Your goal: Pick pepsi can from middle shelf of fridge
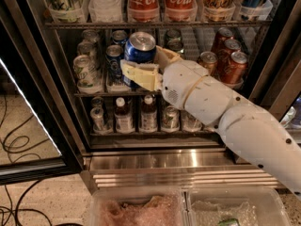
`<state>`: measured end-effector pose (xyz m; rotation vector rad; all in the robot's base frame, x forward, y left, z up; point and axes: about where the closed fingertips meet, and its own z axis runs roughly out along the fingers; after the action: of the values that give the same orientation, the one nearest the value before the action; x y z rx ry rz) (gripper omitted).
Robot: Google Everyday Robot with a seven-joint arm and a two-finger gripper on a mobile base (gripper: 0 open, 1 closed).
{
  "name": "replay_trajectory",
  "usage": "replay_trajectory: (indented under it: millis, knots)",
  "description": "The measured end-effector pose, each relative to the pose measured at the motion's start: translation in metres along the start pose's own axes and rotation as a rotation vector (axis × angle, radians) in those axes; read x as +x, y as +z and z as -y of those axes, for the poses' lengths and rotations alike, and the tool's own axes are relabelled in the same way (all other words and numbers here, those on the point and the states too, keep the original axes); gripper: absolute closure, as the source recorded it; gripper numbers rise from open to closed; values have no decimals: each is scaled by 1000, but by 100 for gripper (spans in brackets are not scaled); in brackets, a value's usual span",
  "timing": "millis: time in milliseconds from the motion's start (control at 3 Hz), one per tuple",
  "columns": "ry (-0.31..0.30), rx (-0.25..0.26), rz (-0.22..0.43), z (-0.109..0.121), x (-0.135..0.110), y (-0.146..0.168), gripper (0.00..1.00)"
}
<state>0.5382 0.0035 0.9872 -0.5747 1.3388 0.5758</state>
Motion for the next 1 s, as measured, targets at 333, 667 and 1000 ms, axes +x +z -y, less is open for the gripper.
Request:
replay_trajectory:
  millis: [333, 667, 1000]
  knots:
    - [-18, -6, -47, 1, 5, 3, 100]
    - [2, -26, -151, -18, 19, -15, 100]
    - [25, 0, -186, -45, 32, -48, 100]
